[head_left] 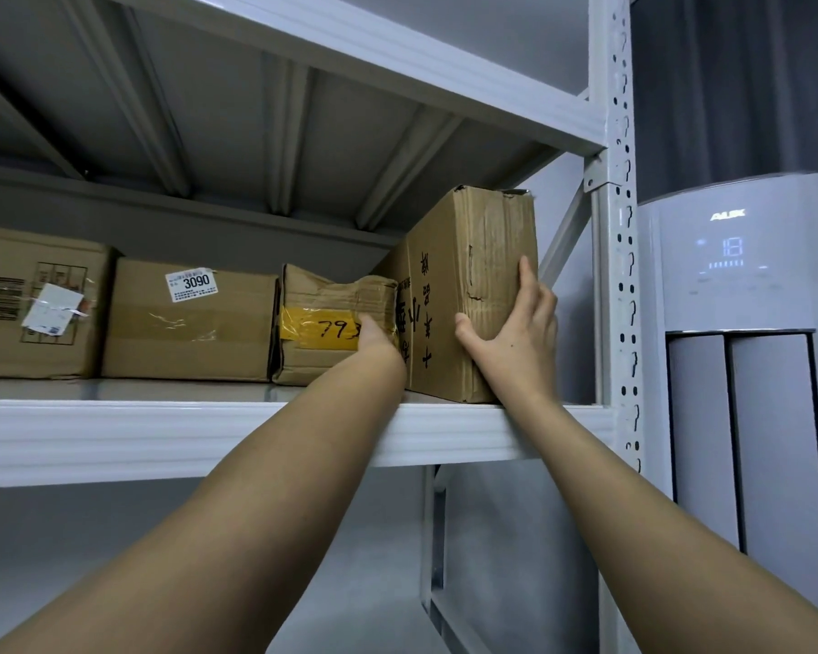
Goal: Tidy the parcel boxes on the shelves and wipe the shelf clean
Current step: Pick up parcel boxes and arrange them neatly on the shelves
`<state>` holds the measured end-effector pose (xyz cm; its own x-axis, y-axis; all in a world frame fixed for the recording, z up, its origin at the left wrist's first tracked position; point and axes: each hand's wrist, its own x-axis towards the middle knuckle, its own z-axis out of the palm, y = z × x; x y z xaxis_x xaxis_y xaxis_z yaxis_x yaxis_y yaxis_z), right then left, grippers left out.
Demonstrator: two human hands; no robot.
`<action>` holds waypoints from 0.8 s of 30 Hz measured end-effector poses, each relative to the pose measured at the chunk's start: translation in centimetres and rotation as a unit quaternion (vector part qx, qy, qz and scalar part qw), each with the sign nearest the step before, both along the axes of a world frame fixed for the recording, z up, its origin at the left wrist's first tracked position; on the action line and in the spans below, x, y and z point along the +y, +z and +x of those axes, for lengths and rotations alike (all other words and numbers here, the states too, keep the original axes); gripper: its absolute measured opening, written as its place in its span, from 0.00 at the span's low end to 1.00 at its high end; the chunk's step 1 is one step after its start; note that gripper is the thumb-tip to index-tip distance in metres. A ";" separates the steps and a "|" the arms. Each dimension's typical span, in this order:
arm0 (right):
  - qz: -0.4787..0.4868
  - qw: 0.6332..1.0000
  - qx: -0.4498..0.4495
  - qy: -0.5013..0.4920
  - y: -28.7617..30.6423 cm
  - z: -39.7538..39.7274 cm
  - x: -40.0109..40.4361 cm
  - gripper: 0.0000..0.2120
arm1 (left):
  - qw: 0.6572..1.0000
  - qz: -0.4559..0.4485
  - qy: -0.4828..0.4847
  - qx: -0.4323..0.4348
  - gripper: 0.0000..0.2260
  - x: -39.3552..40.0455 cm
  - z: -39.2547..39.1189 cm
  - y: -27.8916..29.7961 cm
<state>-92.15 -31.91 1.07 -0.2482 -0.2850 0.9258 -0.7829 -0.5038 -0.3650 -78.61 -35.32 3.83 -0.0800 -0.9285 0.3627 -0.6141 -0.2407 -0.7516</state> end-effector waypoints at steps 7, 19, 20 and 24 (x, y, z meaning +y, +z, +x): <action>-0.024 0.999 0.024 0.032 -0.6 -0.7 -0.4 0.33 | 0.995 -0.033 -0.085 0.049 0.21 0.4 -0.5 0.0; 0.167 0.839 -0.387 0.344 0.9 -6.4 -4.6 0.17 | 0.391 -0.107 -0.424 0.810 0.35 4.2 -6.3 0.4; 0.200 0.840 -0.375 0.336 1.0 -6.7 -4.9 0.18 | 0.411 -0.105 -0.428 0.798 0.40 4.2 -6.7 0.1; 0.289 0.866 -0.275 0.300 1.4 -8.7 -6.1 0.23 | 0.483 -0.103 -0.423 0.760 0.53 3.0 -7.4 -1.1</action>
